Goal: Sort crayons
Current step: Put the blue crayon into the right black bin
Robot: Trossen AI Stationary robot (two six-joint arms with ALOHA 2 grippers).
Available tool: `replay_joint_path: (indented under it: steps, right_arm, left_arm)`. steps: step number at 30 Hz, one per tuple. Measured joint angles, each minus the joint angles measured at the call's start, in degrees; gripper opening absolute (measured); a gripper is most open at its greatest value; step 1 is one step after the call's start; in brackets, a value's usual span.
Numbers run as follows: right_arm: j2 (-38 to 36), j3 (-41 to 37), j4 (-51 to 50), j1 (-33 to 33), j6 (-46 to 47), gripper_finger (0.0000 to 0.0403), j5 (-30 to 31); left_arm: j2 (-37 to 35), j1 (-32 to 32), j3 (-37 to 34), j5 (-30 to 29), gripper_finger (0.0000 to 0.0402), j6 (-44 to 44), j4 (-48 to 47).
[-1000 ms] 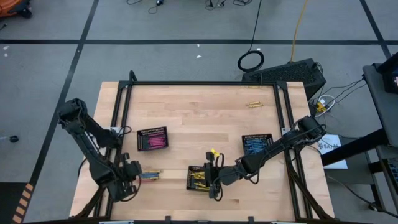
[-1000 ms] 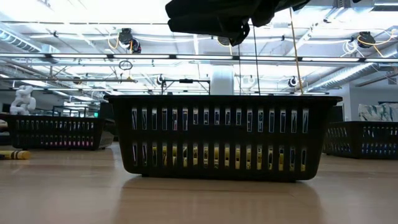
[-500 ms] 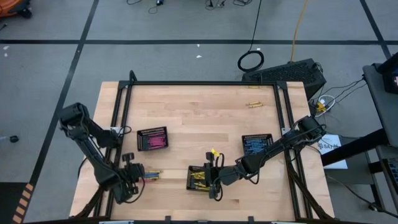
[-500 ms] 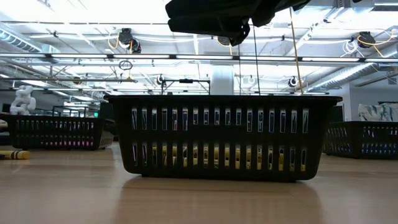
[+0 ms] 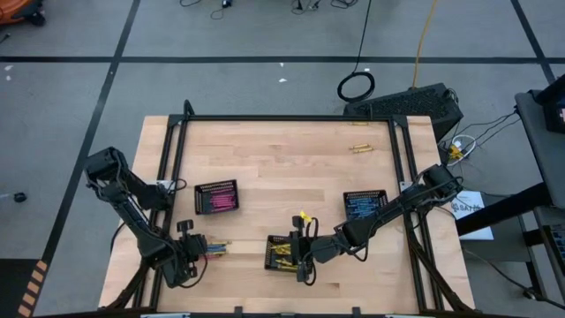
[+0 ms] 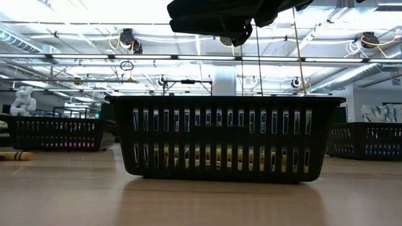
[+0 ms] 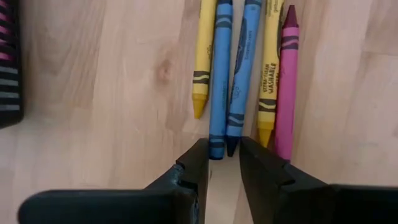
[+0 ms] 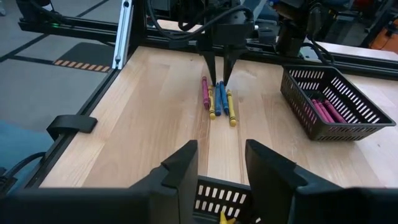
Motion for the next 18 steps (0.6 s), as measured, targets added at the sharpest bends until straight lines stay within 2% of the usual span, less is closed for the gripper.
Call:
replay_joint_path:
  steps: [11,18]
  right_arm:
    - [0.0,0.0,0.0,0.0,0.0,0.0118,0.0]
    - [0.0,0.0,0.0,0.0,0.0,0.0118,0.0]
  left_arm:
    - [0.0,0.0,-0.4,-0.9,0.0084,1.7,1.5]
    - [0.0,0.1,0.8,1.0,0.0083,0.9,-0.5]
